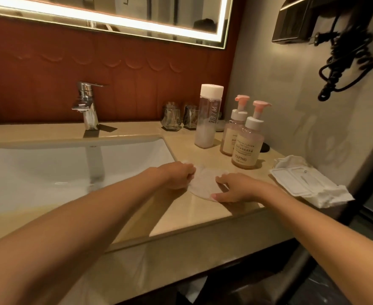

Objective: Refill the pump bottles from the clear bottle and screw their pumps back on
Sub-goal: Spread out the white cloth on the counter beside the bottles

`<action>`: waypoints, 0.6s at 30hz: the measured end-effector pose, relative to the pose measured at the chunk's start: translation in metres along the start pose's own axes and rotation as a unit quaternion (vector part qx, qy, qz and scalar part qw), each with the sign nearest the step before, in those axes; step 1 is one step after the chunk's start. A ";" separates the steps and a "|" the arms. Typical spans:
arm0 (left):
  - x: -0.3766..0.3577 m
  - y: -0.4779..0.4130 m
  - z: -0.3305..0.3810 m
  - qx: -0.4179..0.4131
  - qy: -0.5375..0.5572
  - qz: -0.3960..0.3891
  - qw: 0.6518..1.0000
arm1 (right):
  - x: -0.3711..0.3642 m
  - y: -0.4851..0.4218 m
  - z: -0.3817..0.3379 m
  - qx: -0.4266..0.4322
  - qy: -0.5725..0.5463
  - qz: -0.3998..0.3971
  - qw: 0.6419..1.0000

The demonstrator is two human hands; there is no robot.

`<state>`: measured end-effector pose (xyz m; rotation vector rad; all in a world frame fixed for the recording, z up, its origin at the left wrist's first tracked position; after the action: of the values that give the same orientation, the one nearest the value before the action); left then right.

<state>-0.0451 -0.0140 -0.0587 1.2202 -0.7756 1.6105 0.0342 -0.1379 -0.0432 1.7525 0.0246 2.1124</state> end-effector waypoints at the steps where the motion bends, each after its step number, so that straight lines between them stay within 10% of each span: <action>1: -0.002 0.010 0.003 -0.001 -0.011 -0.008 1.000 | -0.001 0.008 -0.009 0.003 0.002 0.000 1.000; 18: 0.018 0.209 -0.069 0.128 0.032 0.033 0.991 | 0.025 0.030 -0.181 0.108 0.016 0.063 0.992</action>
<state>-0.2656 -0.0231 -0.0519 1.3252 -0.5867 1.8372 -0.1495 -0.1151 -0.0513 1.8867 0.1621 2.3017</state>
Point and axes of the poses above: each hand's wrist, its own y-axis away from the middle knuckle, its own x-axis out of the back of the hand, z = x × y, the point moved 5 cm from there along -y, towards the middle knuckle, and after that the axes turned 13 degrees about y, right-handed, at the moved point
